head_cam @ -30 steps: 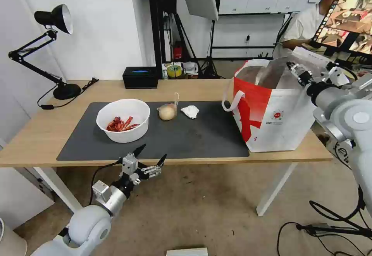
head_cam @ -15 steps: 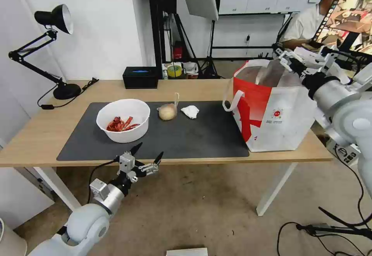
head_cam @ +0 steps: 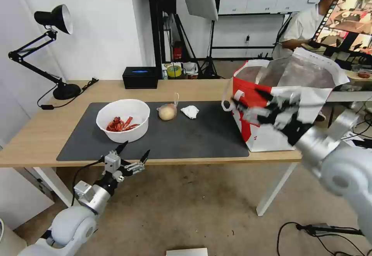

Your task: Pick up the trash from the table and place it into the takeout bag.

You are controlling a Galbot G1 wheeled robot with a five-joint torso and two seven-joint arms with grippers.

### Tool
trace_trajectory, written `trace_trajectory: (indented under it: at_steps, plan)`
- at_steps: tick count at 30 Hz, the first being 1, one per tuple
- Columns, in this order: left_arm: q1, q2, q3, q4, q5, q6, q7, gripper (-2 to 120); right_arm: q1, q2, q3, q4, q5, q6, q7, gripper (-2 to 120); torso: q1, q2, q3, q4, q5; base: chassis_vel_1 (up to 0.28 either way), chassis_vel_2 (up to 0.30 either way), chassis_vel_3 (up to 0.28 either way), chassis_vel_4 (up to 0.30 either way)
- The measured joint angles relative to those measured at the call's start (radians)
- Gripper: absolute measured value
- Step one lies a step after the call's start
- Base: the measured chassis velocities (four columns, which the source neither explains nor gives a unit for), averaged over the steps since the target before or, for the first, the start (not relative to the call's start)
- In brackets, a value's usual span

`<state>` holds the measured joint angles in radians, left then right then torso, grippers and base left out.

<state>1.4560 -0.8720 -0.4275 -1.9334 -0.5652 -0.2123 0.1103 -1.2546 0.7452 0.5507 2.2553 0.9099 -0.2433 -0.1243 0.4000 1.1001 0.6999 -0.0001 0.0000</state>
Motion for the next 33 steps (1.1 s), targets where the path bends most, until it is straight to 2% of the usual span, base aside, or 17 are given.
trace_trajectory:
  at_steps: [6,9,18,24,33]
  plan:
    - [0.053,-0.020,-0.054,0.005,0.005,-0.030,0.020,100,-0.125,0.047,0.002,-0.015,-0.125,0.090,-0.036,100,0.000,0.000,0.000,0.0001,-0.0002,0.000,0.000,0.000,0.000]
    - [0.090,-0.039,-0.089,0.018,0.008,-0.055,0.042,100,-0.215,0.094,0.000,-0.053,-0.207,0.180,-0.047,100,0.000,0.000,0.000,0.0001,-0.0001,0.000,0.000,0.000,0.000]
    - [0.148,-0.070,-0.134,0.041,0.009,-0.081,0.074,100,-0.364,0.205,-0.033,-0.157,-0.314,0.333,-0.047,100,0.000,0.000,0.000,0.0000,0.0000,0.000,0.000,0.000,0.000]
    - [0.162,-0.082,-0.138,0.075,0.018,-0.097,0.088,100,-0.375,0.252,-0.064,-0.200,-0.334,0.365,-0.029,100,0.000,0.000,0.000,0.0001,0.0000,0.000,0.000,0.000,0.000]
    - [0.171,-0.103,-0.137,0.113,0.029,-0.119,0.103,100,-0.364,0.284,-0.095,-0.223,-0.350,0.364,-0.017,100,0.000,0.000,0.000,0.0001,-0.0001,0.000,0.000,0.000,0.000]
